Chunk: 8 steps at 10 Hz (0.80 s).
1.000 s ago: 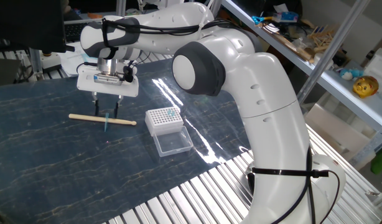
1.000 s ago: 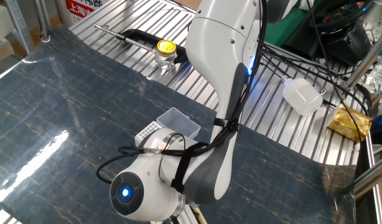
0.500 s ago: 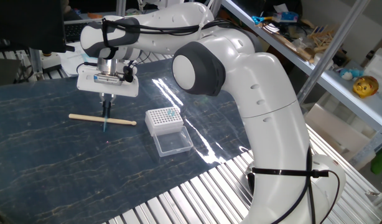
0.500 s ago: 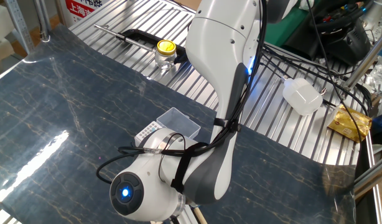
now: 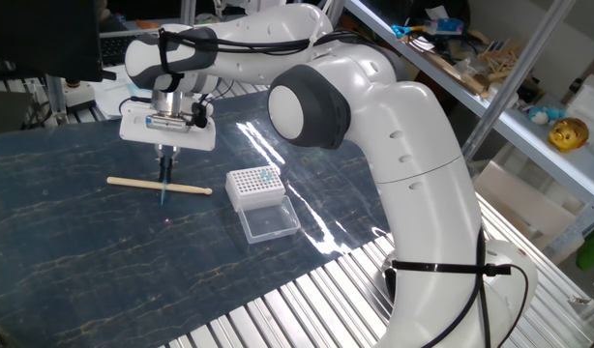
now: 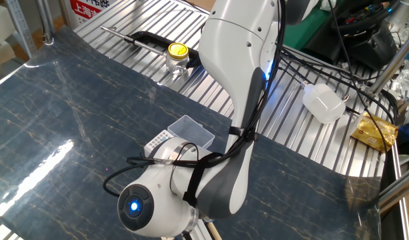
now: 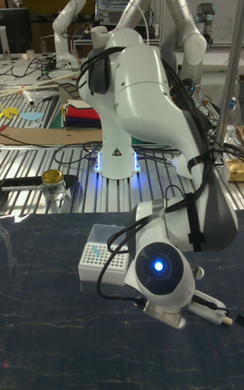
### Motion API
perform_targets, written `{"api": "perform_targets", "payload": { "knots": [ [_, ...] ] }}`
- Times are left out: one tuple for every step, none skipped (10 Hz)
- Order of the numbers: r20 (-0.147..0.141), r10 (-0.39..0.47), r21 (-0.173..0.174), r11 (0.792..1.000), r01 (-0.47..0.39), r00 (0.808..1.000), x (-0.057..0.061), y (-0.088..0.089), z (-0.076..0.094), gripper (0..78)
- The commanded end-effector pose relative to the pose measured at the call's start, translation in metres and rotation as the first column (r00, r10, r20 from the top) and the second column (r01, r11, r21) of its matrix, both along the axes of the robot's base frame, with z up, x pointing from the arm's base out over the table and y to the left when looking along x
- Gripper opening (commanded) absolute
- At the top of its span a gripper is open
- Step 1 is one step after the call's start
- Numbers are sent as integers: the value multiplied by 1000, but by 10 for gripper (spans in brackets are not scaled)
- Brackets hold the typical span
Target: Insert a medium pipette tip into the holder for medium pipette tips
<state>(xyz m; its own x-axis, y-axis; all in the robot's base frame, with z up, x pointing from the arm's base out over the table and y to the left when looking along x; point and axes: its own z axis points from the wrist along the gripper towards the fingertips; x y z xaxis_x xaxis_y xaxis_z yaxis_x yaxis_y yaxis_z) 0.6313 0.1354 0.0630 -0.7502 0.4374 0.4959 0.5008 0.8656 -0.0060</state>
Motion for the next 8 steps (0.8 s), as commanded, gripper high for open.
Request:
{"api": "perform_targets", "payload": {
  "knots": [
    [2, -6, -6, 1000, 6, 1000, 1, 0, 2, 12],
    [3, 4, -26, 1000, -3, 1000, 7, -3, 11, 12],
    [6, 11, -25, 1000, -11, 1000, 6, -5, 15, 12],
    [7, 14, -27, 1000, -14, 1000, 6, -6, 17, 12],
    [8, 18, -31, 999, -18, 1000, 6, -7, 19, 12],
    [13, 26, -36, 999, -25, 1000, 6, -8, 23, 12],
    [16, 31, -43, 999, -30, 999, 6, -8, 25, 12],
    [25, 50, -58, 997, -49, 998, 7, -10, 36, 12]
  ]
}}
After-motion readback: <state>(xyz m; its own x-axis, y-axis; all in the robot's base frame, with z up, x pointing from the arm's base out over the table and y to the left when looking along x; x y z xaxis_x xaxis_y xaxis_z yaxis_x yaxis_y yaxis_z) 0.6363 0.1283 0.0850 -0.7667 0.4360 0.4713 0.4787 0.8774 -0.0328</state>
